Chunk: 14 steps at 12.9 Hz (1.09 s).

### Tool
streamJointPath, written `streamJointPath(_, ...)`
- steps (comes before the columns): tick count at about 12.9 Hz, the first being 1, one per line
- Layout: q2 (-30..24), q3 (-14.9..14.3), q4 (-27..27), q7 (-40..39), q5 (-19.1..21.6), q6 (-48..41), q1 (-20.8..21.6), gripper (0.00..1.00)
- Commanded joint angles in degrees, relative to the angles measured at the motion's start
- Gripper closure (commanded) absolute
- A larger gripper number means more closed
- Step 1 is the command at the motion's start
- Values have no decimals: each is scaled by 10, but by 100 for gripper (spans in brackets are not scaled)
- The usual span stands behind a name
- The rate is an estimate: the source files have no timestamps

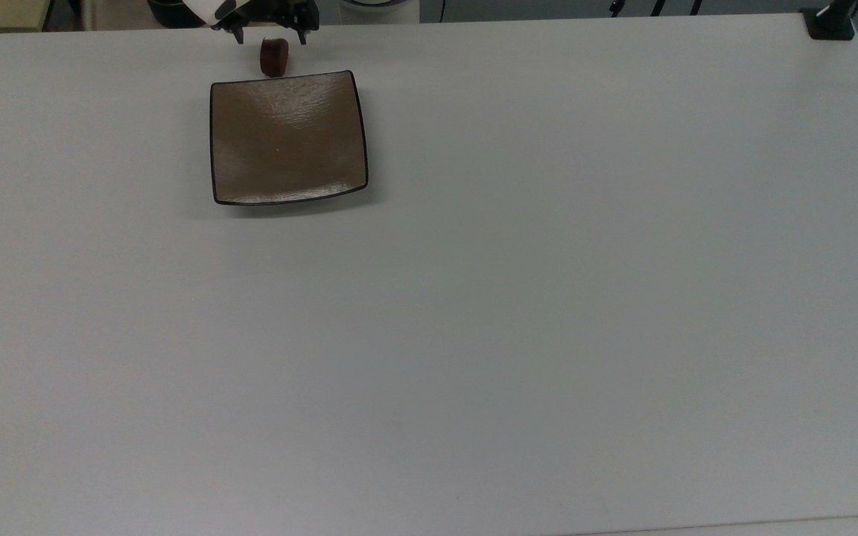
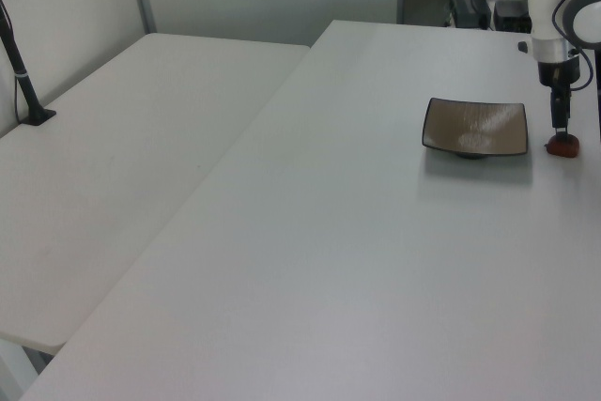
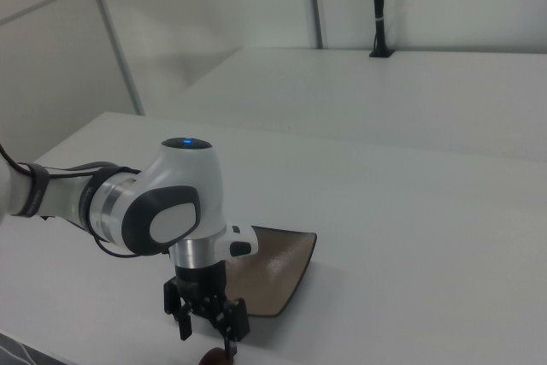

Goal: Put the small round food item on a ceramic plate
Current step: 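Lower the gripper onto the round food item and close on it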

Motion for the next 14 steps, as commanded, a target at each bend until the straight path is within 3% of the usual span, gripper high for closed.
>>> streamJointPath(1, 27, -11, -1, -5, -9, 24, 9, 0)
streamJointPath(3, 40, -11, 0, -5, -9, 25, 9, 0)
streamJointPath(5, 53, -11, 0, -5, -9, 25, 1, 12)
streamJointPath(6, 57, -11, 0, -5, -9, 25, -3, 13)
streamJointPath(8, 67, -11, 0, -5, -9, 25, -6, 31)
streamJointPath(12, 57, -14, 18, -20, -2, 1, -10, 88)
streamJointPath(14, 55, -14, 28, -23, -1, -23, -9, 94)
